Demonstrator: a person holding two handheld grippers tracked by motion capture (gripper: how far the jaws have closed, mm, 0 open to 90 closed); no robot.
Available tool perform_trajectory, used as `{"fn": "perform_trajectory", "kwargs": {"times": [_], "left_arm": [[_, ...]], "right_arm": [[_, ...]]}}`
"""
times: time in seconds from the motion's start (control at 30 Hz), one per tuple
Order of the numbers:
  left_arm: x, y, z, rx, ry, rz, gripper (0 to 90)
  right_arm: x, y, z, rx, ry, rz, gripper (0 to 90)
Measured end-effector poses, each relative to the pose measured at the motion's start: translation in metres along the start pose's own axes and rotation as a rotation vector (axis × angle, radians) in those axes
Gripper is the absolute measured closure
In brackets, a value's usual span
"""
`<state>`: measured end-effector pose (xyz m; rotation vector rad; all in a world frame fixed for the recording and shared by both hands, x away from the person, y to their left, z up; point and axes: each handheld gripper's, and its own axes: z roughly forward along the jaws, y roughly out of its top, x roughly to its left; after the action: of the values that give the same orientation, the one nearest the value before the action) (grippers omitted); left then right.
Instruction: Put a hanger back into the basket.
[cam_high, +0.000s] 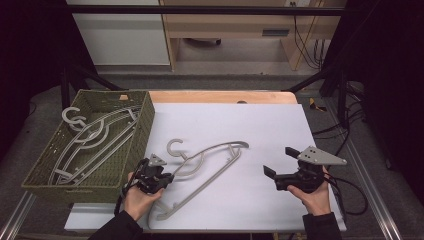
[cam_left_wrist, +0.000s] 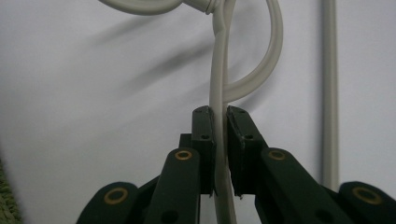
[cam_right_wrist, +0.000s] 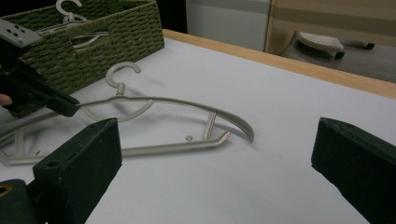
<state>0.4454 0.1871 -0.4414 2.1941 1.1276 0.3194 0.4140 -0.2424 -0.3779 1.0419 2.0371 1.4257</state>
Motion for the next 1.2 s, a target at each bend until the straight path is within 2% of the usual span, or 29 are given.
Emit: {"fn": "perform_trajectory", "kwargs": {"times": [0.13, 0.2, 0.23, 0.33, 0.5, 0.7, 0.73, 0.77, 0.83, 0.87, 0.97, 1.07, 1.1, 1.13, 1.2], "left_arm": [[-0.001, 0.000, -0.002, -0.021, -0.006, 0.001, 82.1], [0.001, 0.000, 0.000, -0.009, -0.005, -0.004, 81.9], [0.002, -0.001, 0.002, -0.013, -0.006, -0.010, 81.8], [0.005, -0.002, 0.016, 0.018, 0.010, -0.017, 81.6], [0.006, -0.001, 0.029, 0.026, 0.016, -0.005, 81.3], [0.005, -0.003, 0.026, 0.033, 0.024, 0.026, 80.2], [0.004, -0.004, 0.025, 0.031, 0.040, 0.040, 73.0], [0.003, -0.006, 0.024, 0.033, 0.050, 0.051, 73.0], [0.004, -0.009, 0.020, 0.038, 0.036, 0.041, 68.7], [0.004, -0.011, 0.018, 0.057, 0.029, 0.046, 68.7], [0.003, -0.017, 0.014, 0.072, 0.024, 0.053, 68.1], [0.000, -0.019, 0.013, 0.082, 0.035, 0.054, 69.4], [-0.002, -0.018, 0.014, 0.080, 0.054, 0.051, 69.4], [-0.005, -0.017, 0.014, 0.095, 0.078, 0.049, 73.0], [-0.006, -0.016, 0.014, 0.100, 0.087, 0.050, 79.5]], "right_arm": [[0.000, 0.000, 0.000, 0.001, 0.002, 0.001, 1.9], [0.000, 0.000, 0.001, 0.001, 0.002, 0.000, 1.9], [0.000, -0.001, 0.001, 0.003, 0.001, 0.000, 1.9], [0.001, -0.001, 0.003, 0.008, 0.004, -0.001, 1.9], [0.001, -0.001, 0.004, 0.012, 0.003, -0.004, 1.9], [0.001, -0.001, 0.003, 0.012, 0.003, -0.005, 1.9], [0.001, -0.001, 0.003, 0.009, 0.007, -0.004, 1.9], [0.001, -0.001, 0.003, 0.009, 0.007, -0.004, 1.9], [0.001, -0.001, 0.002, 0.007, 0.005, -0.002, 1.9], [0.001, -0.001, 0.002, 0.007, 0.005, -0.003, 1.9], [0.001, 0.000, 0.000, 0.002, 0.007, -0.003, 1.9], [0.001, 0.000, -0.001, -0.003, 0.006, 0.001, 1.9], [0.001, 0.000, -0.001, -0.003, 0.006, 0.001, 1.9], [0.001, 0.001, -0.001, -0.003, 0.004, -0.002, 1.9], [0.002, 0.001, -0.001, -0.003, 0.004, -0.002, 1.9]]}}
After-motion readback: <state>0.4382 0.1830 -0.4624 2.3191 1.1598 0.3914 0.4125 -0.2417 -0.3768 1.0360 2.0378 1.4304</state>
